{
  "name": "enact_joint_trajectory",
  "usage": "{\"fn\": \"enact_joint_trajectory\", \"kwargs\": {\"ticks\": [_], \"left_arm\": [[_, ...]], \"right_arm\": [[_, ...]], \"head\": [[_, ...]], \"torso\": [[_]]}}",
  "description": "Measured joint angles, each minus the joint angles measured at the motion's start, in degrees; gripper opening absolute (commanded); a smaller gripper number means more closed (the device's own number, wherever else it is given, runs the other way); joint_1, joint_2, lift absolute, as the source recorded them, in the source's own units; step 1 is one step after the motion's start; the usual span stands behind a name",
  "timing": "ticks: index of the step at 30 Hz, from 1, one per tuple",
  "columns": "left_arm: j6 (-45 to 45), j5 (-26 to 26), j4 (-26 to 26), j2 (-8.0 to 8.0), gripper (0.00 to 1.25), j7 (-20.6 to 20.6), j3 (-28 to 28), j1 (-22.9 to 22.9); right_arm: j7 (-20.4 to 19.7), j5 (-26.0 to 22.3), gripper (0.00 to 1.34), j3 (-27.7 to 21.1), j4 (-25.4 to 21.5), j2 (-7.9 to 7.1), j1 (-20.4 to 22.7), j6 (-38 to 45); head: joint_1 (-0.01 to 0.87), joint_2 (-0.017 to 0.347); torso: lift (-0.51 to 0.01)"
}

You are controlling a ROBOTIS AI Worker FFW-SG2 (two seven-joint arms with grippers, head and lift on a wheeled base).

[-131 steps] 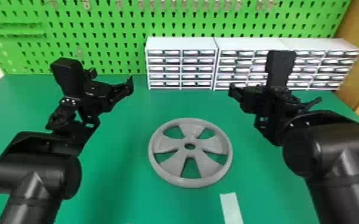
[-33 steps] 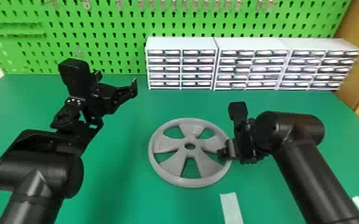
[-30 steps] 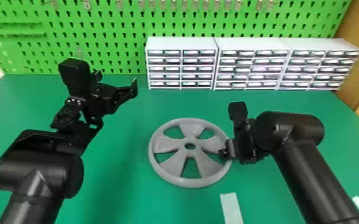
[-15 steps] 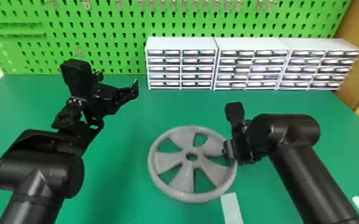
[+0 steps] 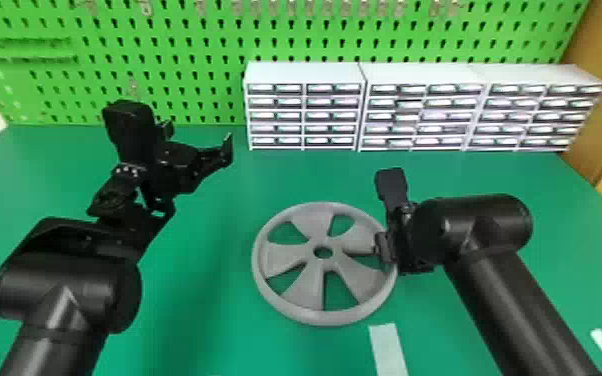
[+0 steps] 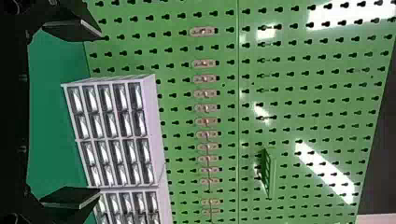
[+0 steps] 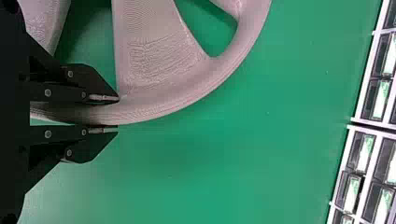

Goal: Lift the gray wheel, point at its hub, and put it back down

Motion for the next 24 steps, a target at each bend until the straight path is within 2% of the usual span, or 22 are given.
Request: {"fn": "enact_joint_trajectory", "kwargs": {"ticks": [15,24], "left_arm": [[0.24,0.02,0.0,0.0,1.14,0.0,-0.01,-0.03],[0.37,0.03,0.0,0.08,1.14,0.0,0.08,0.17]], "right_arm": [[-0.05,0.02,0.06,-0.44,0.02,0.05,0.3,-1.55],[-0.06,1.94,0.06,-0.96,-2.06,-0.13,0.14,-4.29]], "head": [[0.692,0.048],[0.692,0.048]], "torso": [[-0.088],[-0.088]]}}
